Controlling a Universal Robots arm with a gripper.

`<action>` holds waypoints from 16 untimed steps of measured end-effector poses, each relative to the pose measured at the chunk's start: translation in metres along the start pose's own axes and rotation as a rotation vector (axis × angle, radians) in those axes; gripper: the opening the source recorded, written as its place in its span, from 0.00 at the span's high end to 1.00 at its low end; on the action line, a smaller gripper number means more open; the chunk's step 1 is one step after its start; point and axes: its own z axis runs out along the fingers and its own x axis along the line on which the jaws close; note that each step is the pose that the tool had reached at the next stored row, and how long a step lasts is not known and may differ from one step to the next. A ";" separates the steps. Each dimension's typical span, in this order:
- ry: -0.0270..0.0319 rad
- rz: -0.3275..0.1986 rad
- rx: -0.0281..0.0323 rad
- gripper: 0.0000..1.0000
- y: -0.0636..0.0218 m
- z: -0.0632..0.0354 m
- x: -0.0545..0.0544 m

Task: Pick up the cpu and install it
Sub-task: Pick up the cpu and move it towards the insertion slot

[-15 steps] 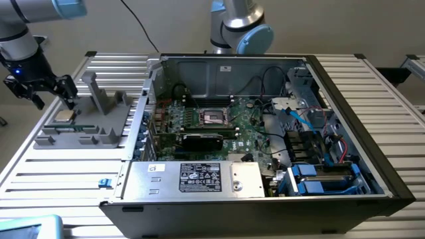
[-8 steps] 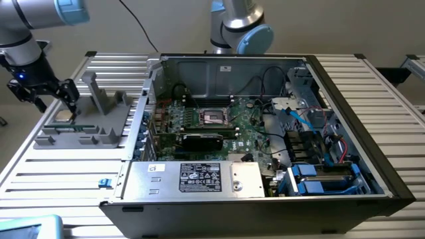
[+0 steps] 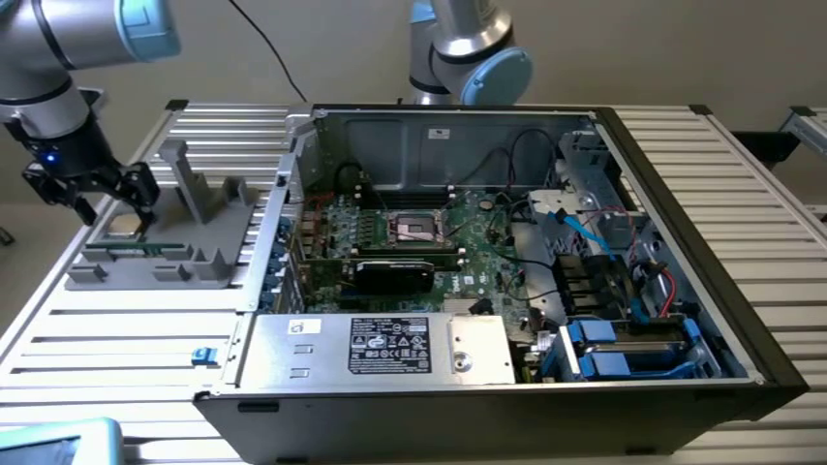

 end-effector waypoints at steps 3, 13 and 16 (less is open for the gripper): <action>0.0001 0.000 0.0000 0.18 0.0008 0.0014 0.000; 0.0014 0.000 -0.0032 0.25 0.0010 0.0056 0.000; 0.0023 0.000 -0.0050 0.25 0.0013 0.0071 0.000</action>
